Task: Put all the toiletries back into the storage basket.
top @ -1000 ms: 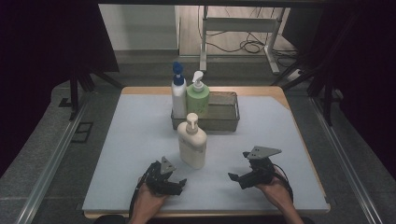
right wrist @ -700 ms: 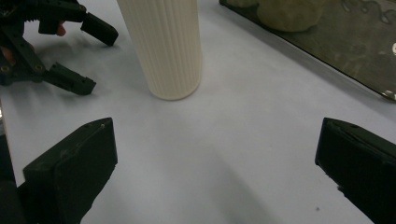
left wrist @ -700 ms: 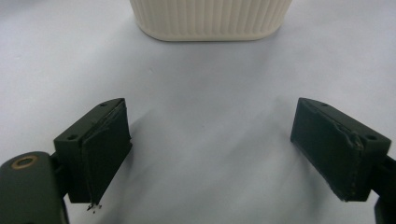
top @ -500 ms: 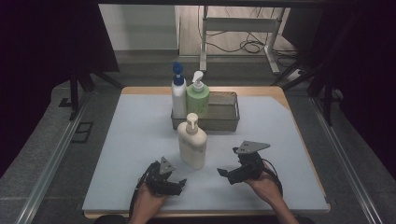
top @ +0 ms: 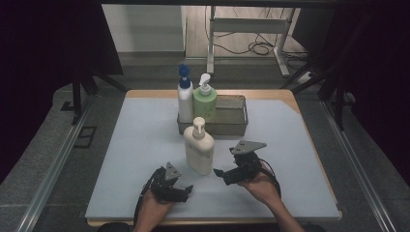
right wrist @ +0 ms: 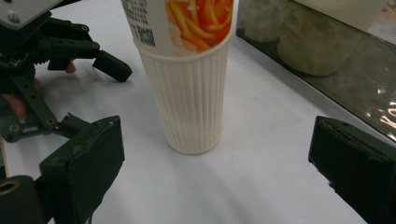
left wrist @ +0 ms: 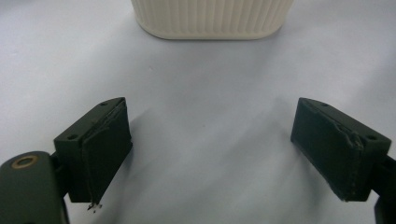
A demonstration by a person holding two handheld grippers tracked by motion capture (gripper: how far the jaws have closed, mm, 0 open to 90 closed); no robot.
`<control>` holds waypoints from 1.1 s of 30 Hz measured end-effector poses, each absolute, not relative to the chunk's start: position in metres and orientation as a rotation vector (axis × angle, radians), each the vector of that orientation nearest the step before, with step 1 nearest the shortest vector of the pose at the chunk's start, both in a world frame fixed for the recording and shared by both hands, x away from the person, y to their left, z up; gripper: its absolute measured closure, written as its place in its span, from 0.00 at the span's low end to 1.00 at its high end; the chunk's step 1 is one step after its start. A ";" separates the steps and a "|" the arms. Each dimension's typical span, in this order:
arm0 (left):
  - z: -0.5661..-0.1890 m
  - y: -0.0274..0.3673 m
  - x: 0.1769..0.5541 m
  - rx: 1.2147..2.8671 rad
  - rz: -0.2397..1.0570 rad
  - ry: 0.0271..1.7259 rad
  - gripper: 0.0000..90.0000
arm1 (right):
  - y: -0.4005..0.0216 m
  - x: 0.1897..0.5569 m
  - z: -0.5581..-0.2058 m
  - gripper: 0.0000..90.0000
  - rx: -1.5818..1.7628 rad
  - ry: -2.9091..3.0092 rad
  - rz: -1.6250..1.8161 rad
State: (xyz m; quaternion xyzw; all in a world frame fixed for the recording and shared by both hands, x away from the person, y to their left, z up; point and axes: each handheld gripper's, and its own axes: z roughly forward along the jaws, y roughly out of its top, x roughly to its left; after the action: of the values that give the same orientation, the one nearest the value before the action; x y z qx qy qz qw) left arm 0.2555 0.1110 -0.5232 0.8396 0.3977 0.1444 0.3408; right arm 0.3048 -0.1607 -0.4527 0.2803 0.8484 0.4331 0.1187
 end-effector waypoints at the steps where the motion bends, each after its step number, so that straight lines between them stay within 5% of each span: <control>1: -0.523 0.111 0.256 2.184 0.376 1.035 0.13 | -0.159 0.306 -0.452 0.06 0.819 2.482 1.262; 33: -0.523 0.111 0.256 2.184 0.375 1.035 0.13 | -0.101 0.329 -0.431 0.17 0.791 2.472 1.238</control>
State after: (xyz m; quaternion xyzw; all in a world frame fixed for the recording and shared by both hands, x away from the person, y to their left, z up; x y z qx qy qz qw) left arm 0.2555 0.1109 -0.5233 0.8393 0.3980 0.1443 0.3410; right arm 0.3289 -0.1012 -0.4306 0.2726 0.8521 0.4267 0.1329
